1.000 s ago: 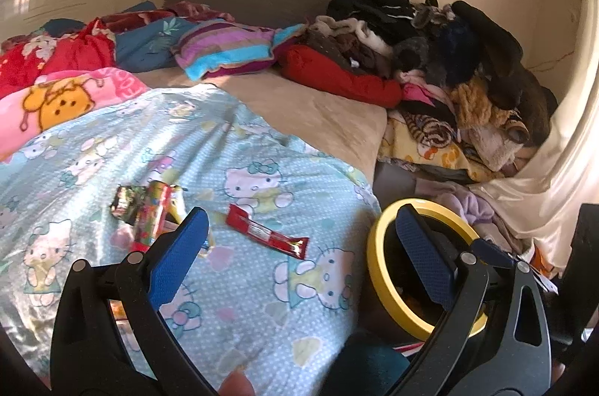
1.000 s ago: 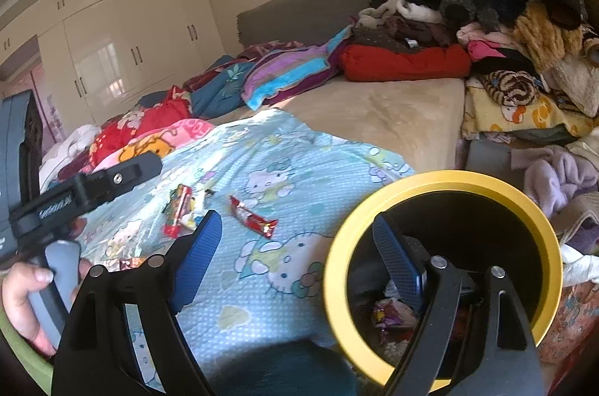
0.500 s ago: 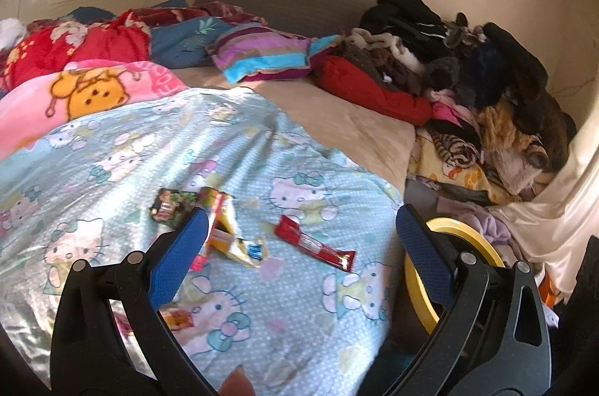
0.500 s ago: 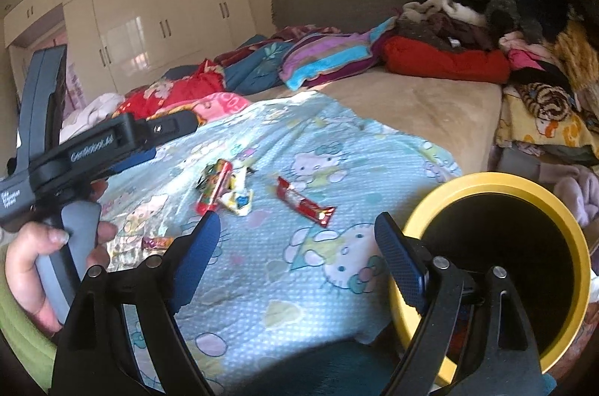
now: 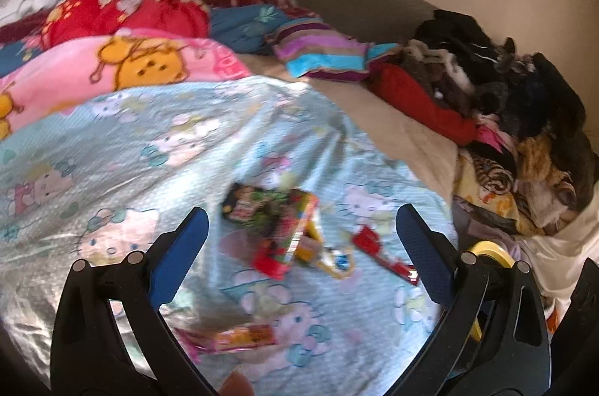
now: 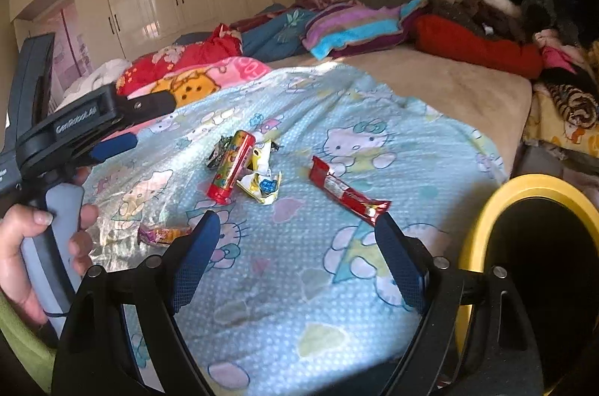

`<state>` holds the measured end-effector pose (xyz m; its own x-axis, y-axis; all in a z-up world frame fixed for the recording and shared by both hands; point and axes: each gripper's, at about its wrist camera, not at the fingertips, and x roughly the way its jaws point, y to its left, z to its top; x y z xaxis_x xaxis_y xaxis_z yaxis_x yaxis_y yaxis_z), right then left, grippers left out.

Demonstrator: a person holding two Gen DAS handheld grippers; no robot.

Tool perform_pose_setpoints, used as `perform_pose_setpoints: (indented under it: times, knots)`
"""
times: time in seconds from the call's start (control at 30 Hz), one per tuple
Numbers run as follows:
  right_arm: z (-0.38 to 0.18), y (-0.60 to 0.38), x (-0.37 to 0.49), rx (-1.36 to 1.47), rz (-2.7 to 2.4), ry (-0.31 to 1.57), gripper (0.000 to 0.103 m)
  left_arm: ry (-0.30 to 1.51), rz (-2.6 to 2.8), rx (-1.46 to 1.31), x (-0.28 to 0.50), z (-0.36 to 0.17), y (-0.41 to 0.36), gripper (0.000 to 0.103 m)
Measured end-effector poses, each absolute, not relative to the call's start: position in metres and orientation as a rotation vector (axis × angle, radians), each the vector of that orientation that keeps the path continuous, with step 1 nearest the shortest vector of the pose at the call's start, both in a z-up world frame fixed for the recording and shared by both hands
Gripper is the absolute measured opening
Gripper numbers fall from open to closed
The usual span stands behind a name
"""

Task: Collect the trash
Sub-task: 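Grasp a small dark wrapper with the left gripper while the right grasps a yellow-white wrapper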

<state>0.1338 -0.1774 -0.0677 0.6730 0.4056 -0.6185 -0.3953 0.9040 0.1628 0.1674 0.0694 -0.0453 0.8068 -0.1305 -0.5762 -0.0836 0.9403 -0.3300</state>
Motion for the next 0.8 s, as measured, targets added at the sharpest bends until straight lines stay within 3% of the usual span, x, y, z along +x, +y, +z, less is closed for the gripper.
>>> perform_pose_setpoints:
  times: [0.33,0.7,0.8]
  knots:
    - [-0.091,-0.144,0.167,0.008,0.498,0.736,0.082,0.715,0.053,-0.473,0.182,-0.083,0.116,0.092]
    - [-0.115,-0.114,0.208,0.000,0.512,0.804,0.082,0.821,0.043,-0.623,0.219,-0.119,0.129,0.075]
    - [-0.122,-0.105,0.215,-0.020,0.523,0.824,0.074,0.846,0.036,-0.647,0.229,-0.126,0.128,0.073]
